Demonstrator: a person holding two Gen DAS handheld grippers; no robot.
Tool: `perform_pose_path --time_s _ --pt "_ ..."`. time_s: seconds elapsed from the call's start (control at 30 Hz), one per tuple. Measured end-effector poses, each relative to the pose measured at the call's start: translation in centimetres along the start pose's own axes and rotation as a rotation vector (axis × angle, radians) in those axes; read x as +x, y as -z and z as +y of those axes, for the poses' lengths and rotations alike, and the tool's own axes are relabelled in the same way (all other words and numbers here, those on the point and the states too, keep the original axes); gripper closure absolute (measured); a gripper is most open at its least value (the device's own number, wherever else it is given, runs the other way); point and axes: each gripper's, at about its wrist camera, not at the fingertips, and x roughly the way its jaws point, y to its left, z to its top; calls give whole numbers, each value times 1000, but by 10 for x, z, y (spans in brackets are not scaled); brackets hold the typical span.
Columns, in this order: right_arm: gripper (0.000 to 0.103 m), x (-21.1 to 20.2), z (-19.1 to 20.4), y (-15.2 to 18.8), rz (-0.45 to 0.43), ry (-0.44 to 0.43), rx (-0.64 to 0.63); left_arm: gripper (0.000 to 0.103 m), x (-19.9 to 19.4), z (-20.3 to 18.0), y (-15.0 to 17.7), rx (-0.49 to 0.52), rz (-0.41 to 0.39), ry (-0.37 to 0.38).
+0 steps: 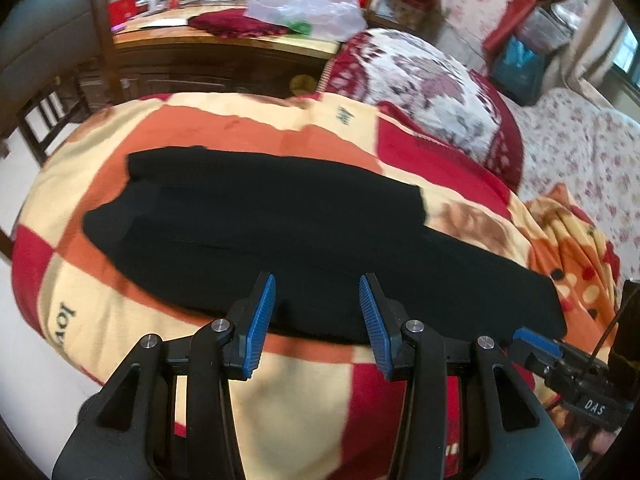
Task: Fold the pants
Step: 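Move both grippers open toward the end of the black pants, then close the left gripper on the pants end while the right gripper grasps beside it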
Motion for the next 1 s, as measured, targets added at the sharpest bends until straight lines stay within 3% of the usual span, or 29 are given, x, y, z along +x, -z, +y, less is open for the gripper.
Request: perform_pose_path --time_s 0.1,0.2,0.33,0.53,0.7,1.0 --pt "60 -15 -19 8 -15 19 43 61 6 -21 2 50 28 79" --pt "58 -32 -46 20 -30 35 122 53 14 -48 3 132 65 160" --pt "58 -53 -87 38 -56 70 249 53 37 -90 -2 193 167 315" --pt "57 -68 -139 58 -94 61 437 53 69 -150 -11 349 235 353" --pt "57 -66 -154 56 -121 65 487 53 91 -177 -26 435 308 449" --pt "56 -68 -180 58 -226 2 611 49 128 -208 -57 478 438 624"
